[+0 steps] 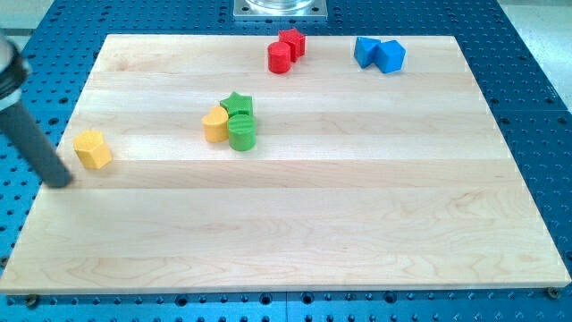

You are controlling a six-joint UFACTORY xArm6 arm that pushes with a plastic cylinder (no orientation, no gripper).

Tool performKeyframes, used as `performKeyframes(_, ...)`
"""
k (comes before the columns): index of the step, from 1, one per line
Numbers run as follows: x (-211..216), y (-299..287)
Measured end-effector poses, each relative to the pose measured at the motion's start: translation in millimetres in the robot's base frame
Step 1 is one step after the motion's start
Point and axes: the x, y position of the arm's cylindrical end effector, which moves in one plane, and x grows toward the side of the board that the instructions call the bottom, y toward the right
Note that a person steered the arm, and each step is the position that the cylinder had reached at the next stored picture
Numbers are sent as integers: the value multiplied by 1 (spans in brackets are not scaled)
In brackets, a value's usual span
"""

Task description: Push the hexagon closely to the heart

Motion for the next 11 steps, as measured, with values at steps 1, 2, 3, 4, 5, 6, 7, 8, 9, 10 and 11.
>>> performKeyframes(1,-22,24)
performKeyframes(2,-35,19)
performKeyframes(3,-53,63)
performKeyframes(4,-68,59)
performKeyframes(5,-84,25)
performKeyframes(6,-90,97)
performKeyframes(7,-100,105)
performKeyframes(8,-144,100)
performKeyframes(9,-146,132)
performKeyframes(10,-138,97)
performKeyframes(11,-132,106)
